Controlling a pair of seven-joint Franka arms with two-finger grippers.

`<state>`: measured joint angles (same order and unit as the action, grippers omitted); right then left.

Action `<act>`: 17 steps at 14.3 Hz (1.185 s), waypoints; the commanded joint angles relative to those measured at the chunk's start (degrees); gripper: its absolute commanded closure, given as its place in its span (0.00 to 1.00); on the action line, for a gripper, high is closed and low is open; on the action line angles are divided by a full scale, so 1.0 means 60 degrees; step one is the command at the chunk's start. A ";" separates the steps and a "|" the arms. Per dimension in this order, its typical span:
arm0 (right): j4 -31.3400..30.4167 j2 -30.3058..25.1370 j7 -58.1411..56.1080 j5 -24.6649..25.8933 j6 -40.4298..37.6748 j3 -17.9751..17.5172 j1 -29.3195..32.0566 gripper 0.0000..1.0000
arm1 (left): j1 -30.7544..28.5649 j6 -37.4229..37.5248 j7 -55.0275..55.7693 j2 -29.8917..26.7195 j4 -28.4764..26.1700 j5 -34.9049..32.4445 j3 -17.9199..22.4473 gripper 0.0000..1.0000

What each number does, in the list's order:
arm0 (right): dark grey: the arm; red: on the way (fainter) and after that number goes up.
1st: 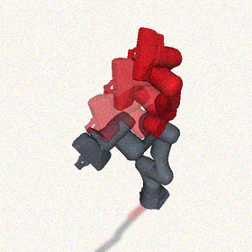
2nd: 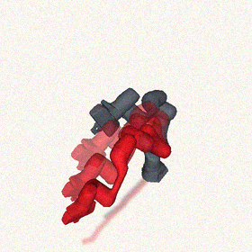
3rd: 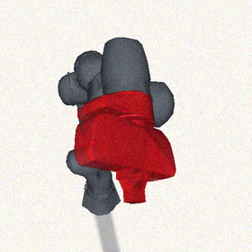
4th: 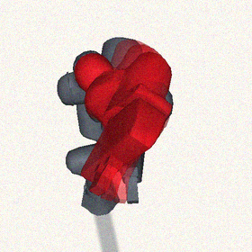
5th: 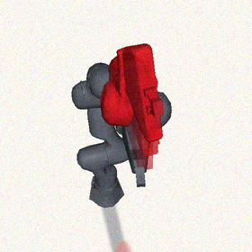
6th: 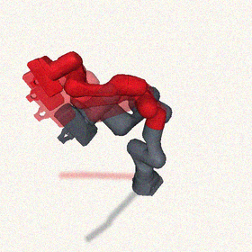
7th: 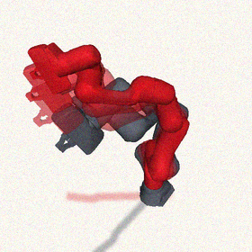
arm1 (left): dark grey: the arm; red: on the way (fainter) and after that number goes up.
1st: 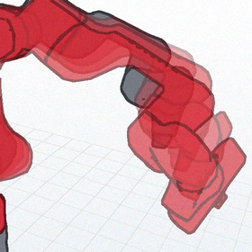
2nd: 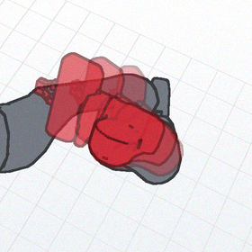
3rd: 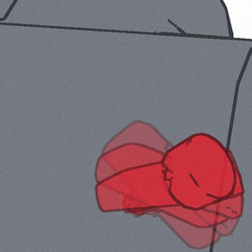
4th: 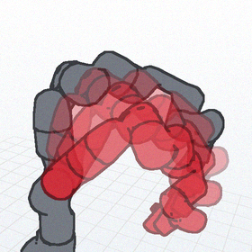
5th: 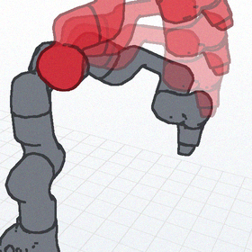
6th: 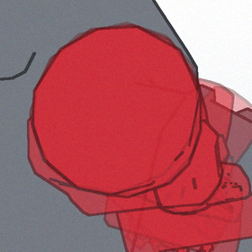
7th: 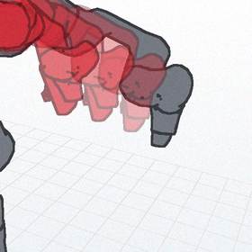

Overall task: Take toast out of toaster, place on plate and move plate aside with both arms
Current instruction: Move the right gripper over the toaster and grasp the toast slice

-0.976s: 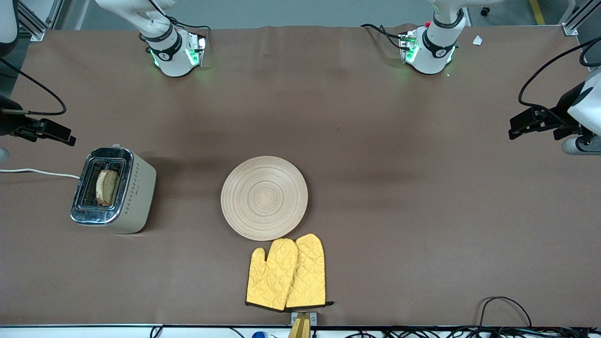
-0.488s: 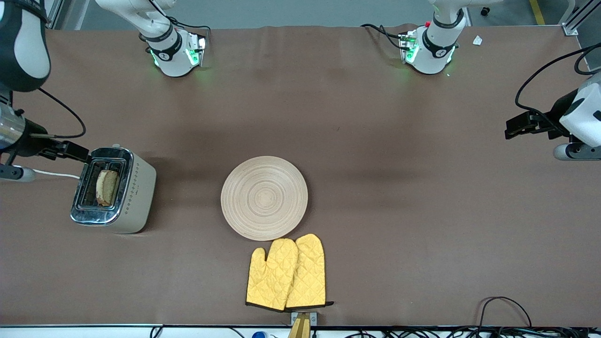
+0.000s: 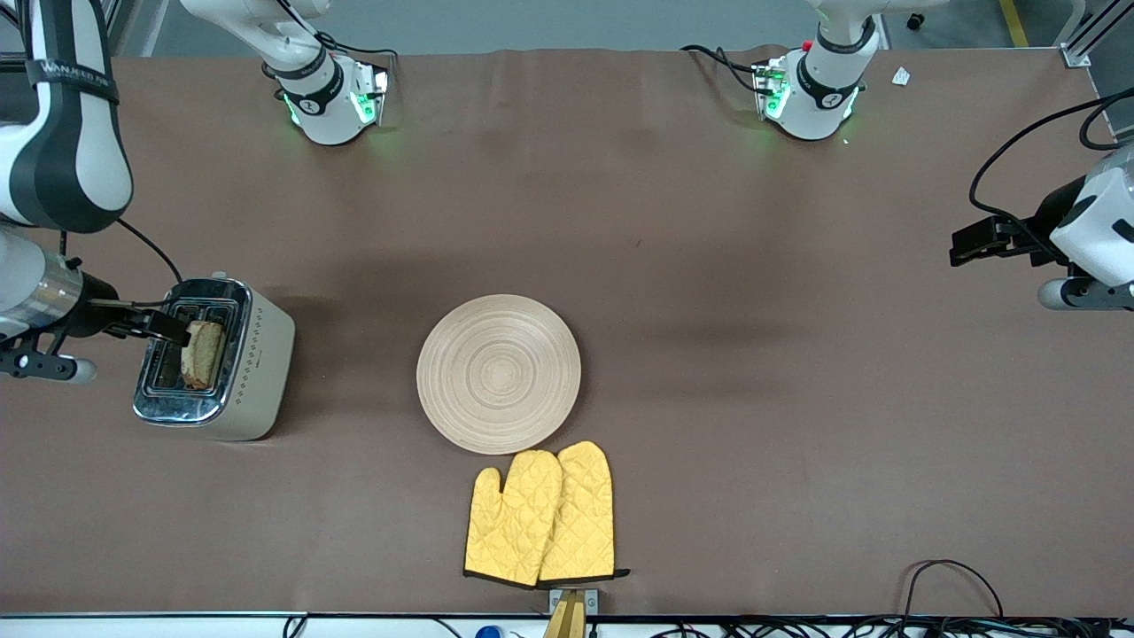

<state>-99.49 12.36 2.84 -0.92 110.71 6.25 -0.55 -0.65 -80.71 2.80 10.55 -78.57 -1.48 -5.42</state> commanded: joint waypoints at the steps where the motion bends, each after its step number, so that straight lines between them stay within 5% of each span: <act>1: -0.0131 0.0224 -0.0063 -0.0168 0.0268 -0.0089 0.0150 0.00 | 0.0006 0.0092 -0.0145 -0.0073 0.0058 0.0012 -0.0048 0.00; 9: -0.0821 0.0532 -0.0458 -0.0168 0.1221 -0.0075 0.0208 0.00 | -0.0023 -0.0317 -0.0057 -0.0249 0.0029 -0.0032 -0.0107 0.00; 11: -0.0821 0.0533 -0.0458 -0.0168 0.1206 -0.0075 0.0179 0.16 | -0.0052 -0.0333 -0.0174 -0.0234 0.0058 -0.0032 -0.0107 0.00; 14: -0.0821 0.0547 -0.0458 -0.0168 0.1206 -0.0075 0.0193 0.59 | 0.0006 -0.0333 -0.0174 -0.0220 0.0044 -0.0032 -0.0107 0.00; 17: -0.0821 0.0708 -0.0458 -0.0168 0.1206 -0.0089 0.0194 0.77 | 0.0035 -0.0304 -0.0174 -0.0220 0.0029 -0.0032 -0.0107 0.00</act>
<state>-103.58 16.40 1.27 -0.92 117.19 6.34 -0.34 -0.41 -82.30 2.76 9.89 -78.06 -1.48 -5.88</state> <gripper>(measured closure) 0.551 0.000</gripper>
